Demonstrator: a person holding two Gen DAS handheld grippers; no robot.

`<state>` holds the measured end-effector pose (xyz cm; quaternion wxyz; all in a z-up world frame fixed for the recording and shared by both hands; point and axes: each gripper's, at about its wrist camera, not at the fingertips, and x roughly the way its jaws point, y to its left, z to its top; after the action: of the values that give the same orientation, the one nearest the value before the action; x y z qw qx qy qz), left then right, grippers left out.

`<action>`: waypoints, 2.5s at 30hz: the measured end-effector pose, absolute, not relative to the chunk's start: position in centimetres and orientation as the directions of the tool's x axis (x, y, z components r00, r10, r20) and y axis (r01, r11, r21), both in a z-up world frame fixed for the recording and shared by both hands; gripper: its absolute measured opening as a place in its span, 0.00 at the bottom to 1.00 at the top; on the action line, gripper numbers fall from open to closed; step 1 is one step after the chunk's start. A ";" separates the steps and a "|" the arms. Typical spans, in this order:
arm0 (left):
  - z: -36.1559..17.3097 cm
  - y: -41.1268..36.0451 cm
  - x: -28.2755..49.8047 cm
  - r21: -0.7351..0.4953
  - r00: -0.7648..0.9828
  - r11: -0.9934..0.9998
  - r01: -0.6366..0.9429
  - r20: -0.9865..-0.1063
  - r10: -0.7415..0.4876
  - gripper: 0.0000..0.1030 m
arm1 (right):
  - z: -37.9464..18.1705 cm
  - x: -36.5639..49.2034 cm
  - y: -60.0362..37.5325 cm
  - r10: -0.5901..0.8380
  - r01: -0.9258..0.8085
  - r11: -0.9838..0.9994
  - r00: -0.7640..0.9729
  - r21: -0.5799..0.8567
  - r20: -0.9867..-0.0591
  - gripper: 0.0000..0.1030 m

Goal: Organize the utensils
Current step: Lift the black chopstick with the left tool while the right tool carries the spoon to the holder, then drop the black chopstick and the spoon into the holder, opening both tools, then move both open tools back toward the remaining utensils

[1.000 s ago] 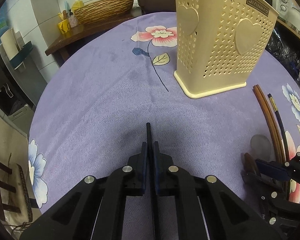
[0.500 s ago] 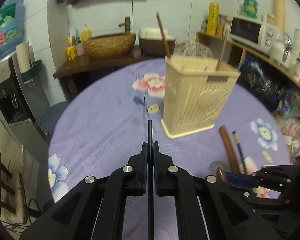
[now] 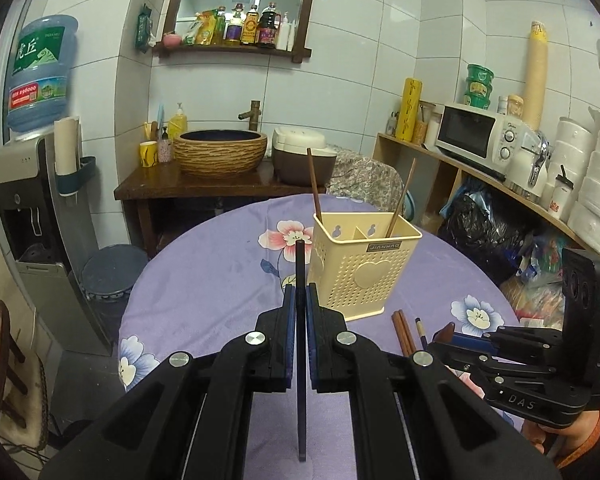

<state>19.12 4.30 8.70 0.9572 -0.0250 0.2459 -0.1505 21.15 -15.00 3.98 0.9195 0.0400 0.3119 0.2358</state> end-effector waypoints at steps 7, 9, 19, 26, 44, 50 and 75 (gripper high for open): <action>9.0 4.8 19.3 -0.150 0.827 0.945 0.290 -0.457 -0.327 0.06 | 4.0 21.5 -14.6 0.459 -0.417 0.884 0.692 0.209 -0.558 0.16; 9.1 4.7 19.2 -0.153 0.827 0.943 0.297 -0.452 -0.334 0.06 | 4.0 21.6 -14.8 0.468 -0.423 0.879 0.685 0.218 -0.558 0.16; 14.8 2.5 20.7 -0.088 0.845 0.927 0.364 -0.388 -0.368 0.06 | 8.5 24.0 -16.1 0.486 -0.441 0.871 0.704 0.217 -0.518 0.16; 22.9 0.6 24.9 -0.107 0.889 0.928 0.356 -0.268 -0.372 0.06 | 17.7 28.0 -17.8 0.404 -0.379 0.914 0.818 0.143 -0.409 0.16; 12.9 -3.0 33.1 -0.127 0.871 0.960 0.249 -0.404 -0.280 0.06 | 9.8 36.0 -19.5 0.221 -0.210 0.975 0.853 0.076 -0.472 0.16; 9.9 -2.0 34.0 -0.145 0.843 0.962 0.230 -0.465 -0.271 0.06 | 7.4 36.2 -19.5 0.198 -0.195 0.979 0.843 0.059 -0.500 0.16; 1.0 0.0 18.6 -0.173 0.741 0.939 0.296 -0.579 -0.340 0.72 | 1.8 23.3 -22.5 0.104 -0.102 0.994 0.848 0.032 -0.520 0.80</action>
<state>18.60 0.02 0.99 0.9324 -0.0350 0.3169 -0.1704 23.26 -22.46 1.77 0.9612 0.0015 0.2707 0.0534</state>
